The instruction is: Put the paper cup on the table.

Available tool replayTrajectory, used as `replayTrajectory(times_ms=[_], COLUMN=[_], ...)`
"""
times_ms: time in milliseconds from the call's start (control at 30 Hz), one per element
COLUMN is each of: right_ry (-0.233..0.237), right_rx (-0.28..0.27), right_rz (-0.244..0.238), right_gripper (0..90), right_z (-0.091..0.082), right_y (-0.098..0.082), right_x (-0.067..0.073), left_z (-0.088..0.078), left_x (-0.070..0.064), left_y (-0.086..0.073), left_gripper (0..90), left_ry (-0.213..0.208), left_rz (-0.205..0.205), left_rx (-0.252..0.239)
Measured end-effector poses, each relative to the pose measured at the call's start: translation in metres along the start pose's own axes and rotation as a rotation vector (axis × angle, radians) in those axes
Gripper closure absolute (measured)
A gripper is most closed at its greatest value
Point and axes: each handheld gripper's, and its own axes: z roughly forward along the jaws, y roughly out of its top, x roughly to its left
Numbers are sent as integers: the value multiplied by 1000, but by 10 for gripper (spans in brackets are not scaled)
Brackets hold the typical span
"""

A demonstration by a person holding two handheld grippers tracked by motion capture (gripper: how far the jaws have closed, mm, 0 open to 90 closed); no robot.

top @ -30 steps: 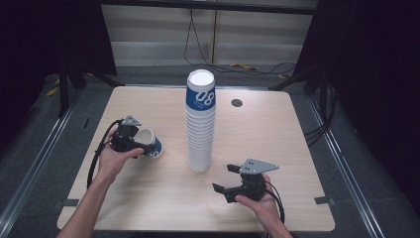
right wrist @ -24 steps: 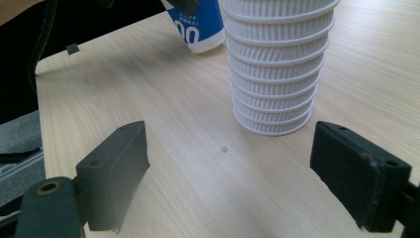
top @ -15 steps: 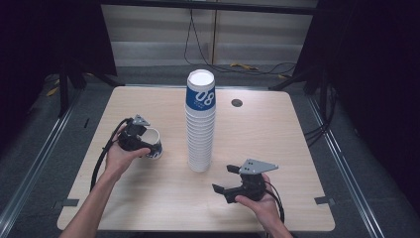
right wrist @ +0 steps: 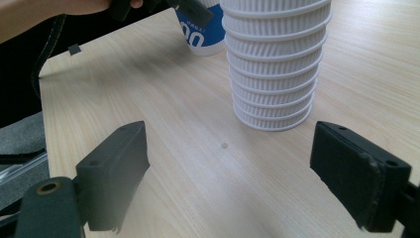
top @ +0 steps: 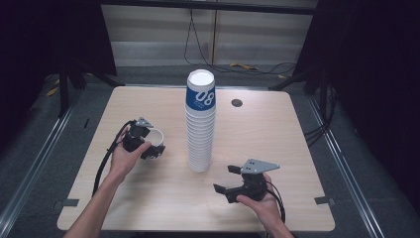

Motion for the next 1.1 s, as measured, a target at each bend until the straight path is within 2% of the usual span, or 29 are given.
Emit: replayTrajectory(times_ms=[33,167,267,567,867,1033,1100], right_ry=[0,-3,-1,-10,-9,-13,-14], right_rx=[2,2,2,-3,-4,-5,-6], right_rz=[1,2,1,-1,1,2,2], right_gripper=[147,147,147,147,147,147,147], right_z=[0,0,0,-1,-1,-2,-2], right_y=[0,0,0,0,1,1,1], right_x=[0,1,1,0,0,0,-1], left_z=[1,4,4,-1,-9,-15,-19], left_x=[0,1,1,4,1,0,-1], left_y=[-2,-10,-13,-25,-36,-44,-48], left_gripper=[159,161,161,159,158,159,158], left_ry=[6,-1,3,-11,-28,-37,-36], left_rz=[2,-16,-16,-42,-67,-69,-79], left_rx=[7,-13,-4,-5,-58,-68,-92])
